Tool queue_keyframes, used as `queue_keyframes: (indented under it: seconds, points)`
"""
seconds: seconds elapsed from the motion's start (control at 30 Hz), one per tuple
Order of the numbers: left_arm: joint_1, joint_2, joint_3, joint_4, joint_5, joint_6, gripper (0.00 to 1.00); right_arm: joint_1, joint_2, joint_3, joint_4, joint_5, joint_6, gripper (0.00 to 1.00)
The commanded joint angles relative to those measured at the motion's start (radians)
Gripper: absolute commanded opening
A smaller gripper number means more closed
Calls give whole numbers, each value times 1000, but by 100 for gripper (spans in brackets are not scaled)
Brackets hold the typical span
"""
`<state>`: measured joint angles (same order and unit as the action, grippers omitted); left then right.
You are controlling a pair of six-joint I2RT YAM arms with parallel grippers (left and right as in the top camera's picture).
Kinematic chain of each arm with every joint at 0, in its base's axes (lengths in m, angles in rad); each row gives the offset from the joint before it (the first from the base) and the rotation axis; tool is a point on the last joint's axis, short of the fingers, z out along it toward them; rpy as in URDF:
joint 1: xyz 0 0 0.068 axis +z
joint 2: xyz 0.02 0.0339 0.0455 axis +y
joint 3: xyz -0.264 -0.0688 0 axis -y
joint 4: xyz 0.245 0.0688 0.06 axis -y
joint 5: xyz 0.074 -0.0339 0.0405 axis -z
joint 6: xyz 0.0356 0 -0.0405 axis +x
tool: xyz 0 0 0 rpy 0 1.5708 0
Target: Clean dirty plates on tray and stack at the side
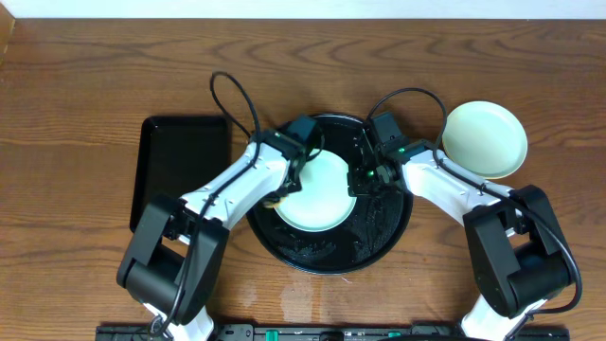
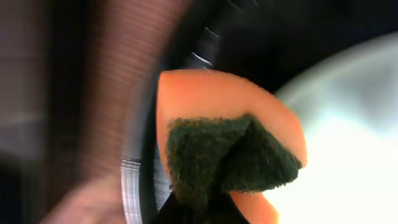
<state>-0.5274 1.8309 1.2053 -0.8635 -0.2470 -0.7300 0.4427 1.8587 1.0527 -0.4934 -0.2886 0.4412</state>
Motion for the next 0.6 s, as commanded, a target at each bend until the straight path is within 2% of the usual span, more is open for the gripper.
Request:
queue_keyframes:
  seconds: [0.0,0.13,0.27,0.4,0.57]
  points:
    - [14,-38,60,-53,-231,-2,7,4,44,-13,-18,64,6,1]
    - [30,-116,83,-89,-248,-3,7,4,40,7,-45,63,-40,1]
    - [93,-220,82,-143,-229,-52,8,5,18,53,-100,63,-115,1]
    - [227,-329,82,-177,-125,-47,8,18,-34,109,-142,85,-170,1]
    - [446,-397,82,-215,51,41,8,79,-134,182,-220,298,-208,1]
